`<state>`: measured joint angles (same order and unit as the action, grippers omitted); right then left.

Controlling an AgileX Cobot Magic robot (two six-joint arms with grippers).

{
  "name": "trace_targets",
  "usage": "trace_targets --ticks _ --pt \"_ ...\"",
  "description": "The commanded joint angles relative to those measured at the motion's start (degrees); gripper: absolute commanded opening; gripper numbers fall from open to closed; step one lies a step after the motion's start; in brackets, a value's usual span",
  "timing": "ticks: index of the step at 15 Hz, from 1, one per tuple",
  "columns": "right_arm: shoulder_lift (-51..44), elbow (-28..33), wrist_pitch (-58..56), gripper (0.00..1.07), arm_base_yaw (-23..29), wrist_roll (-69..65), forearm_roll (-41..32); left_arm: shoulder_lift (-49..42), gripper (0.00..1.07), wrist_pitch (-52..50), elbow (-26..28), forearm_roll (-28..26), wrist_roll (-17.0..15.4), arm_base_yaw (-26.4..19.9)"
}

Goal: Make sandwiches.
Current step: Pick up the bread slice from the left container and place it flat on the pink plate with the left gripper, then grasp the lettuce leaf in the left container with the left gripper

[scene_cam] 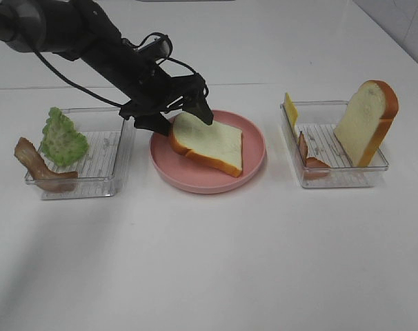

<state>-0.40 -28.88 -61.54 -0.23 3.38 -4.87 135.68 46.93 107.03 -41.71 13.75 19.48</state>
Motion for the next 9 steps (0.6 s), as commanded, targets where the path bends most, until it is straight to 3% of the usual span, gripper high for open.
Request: trace_targets --ticks 1,3,5,9 --pt "-0.74 0.0 0.74 0.71 -0.46 0.4 -0.17 -2.86 0.82 0.34 0.34 5.5 -0.29 0.29" --pt "-0.74 0.0 0.74 0.71 -0.46 0.4 -0.17 -4.47 0.82 -0.06 0.34 8.82 -1.03 0.29" --pt "-0.74 0.0 0.74 0.71 -0.46 0.4 -0.17 -7.28 0.82 0.17 0.34 15.7 -4.87 0.29" --pt "-0.74 0.0 0.74 0.71 -0.46 0.4 -0.17 -13.75 0.82 3.5 0.34 30.37 -17.53 -0.69"
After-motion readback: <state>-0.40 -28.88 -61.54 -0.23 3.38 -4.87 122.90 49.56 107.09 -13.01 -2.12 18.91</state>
